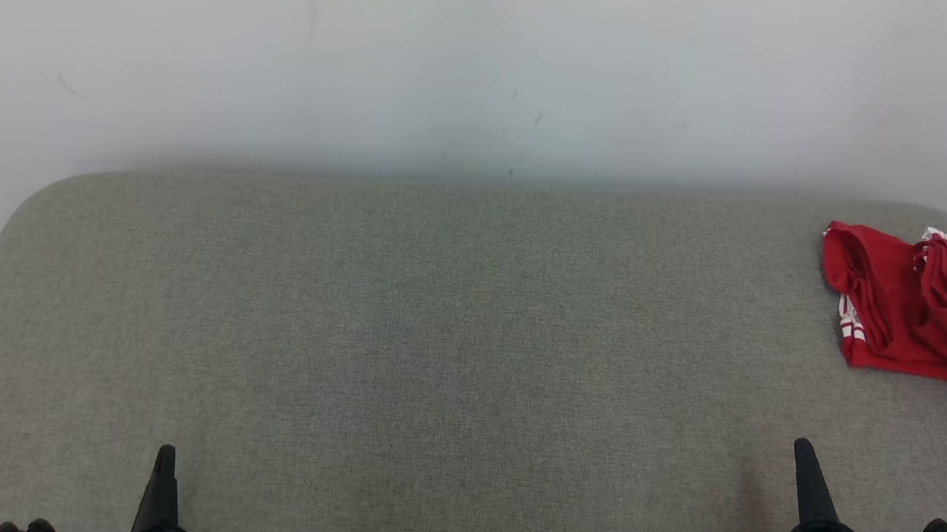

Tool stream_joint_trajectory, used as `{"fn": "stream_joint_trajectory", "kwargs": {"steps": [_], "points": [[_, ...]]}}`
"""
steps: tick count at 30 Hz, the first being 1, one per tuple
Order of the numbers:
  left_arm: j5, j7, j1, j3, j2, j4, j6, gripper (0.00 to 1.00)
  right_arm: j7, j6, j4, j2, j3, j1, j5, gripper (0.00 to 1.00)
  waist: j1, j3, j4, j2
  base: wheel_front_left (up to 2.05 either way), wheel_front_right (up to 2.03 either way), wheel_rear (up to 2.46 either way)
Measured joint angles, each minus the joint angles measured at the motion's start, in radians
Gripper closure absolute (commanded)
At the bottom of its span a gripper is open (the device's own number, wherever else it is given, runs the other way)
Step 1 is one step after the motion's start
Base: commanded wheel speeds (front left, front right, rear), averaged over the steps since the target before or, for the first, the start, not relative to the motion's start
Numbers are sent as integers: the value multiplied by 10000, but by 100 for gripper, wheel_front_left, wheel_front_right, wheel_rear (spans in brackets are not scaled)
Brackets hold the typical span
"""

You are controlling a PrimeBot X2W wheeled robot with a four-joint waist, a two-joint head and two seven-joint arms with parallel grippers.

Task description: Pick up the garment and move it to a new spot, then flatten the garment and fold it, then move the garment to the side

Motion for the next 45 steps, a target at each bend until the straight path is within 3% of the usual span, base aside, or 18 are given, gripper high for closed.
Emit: {"fn": "stream_joint_trajectory", "kwargs": {"steps": [45], "points": [[-4151,1043,-535,144,-19,-15,-86,100,932,0,4,52,-328,-517,3848,100,-2,89,-66,0,0,0,0]]}}
